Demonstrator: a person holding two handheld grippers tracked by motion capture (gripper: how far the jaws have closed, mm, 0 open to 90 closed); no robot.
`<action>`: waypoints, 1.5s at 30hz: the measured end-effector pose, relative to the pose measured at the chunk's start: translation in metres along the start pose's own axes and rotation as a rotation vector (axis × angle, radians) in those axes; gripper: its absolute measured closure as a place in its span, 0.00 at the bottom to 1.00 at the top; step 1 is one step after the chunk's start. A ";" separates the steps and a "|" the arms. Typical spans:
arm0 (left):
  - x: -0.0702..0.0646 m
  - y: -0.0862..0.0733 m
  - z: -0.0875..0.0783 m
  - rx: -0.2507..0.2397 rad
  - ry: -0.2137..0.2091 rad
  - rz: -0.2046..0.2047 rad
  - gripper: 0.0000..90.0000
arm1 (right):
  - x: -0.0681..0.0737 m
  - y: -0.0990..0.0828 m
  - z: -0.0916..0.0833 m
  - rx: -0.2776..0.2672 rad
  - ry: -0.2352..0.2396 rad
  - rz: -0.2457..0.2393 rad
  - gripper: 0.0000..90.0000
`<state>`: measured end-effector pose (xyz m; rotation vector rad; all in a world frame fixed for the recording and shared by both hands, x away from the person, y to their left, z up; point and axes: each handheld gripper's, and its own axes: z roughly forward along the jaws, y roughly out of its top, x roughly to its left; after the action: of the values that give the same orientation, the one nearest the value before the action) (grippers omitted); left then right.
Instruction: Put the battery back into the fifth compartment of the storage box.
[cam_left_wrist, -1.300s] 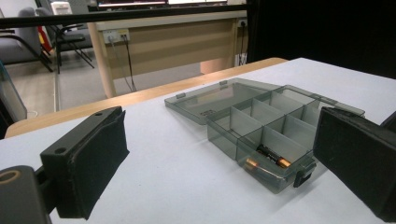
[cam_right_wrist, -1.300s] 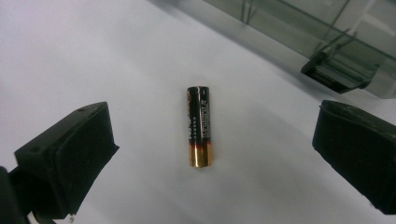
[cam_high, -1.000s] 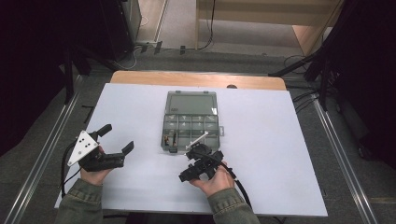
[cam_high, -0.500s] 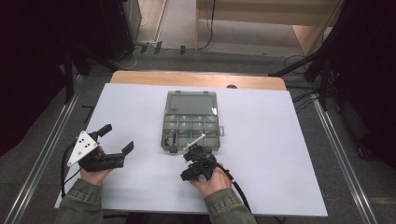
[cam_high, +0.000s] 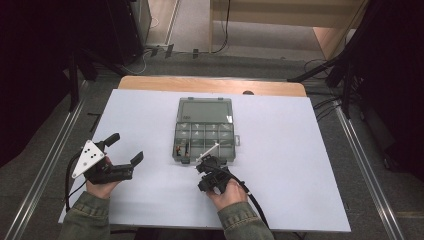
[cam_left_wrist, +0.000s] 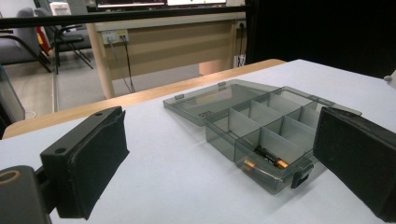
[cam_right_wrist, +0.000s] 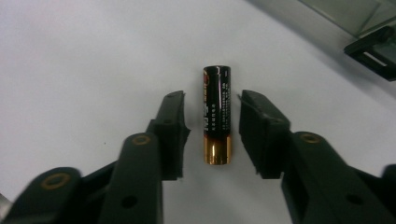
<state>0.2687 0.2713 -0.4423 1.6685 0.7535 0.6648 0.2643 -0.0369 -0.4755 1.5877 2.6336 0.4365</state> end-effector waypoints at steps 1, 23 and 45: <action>0.000 0.000 0.000 0.001 0.000 0.000 0.04 | 0.000 0.000 0.001 0.003 -0.001 0.000 0.80; -0.001 0.001 -0.001 -0.002 -0.003 0.000 0.04 | -0.007 -0.001 -0.004 -0.010 0.034 0.025 0.86; 0.001 0.001 -0.001 -0.002 0.001 -0.001 0.04 | -0.005 0.022 -0.033 -0.087 0.090 0.044 0.86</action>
<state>0.2682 0.2725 -0.4413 1.6665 0.7539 0.6652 0.2803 -0.0388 -0.4390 1.6394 2.6076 0.6311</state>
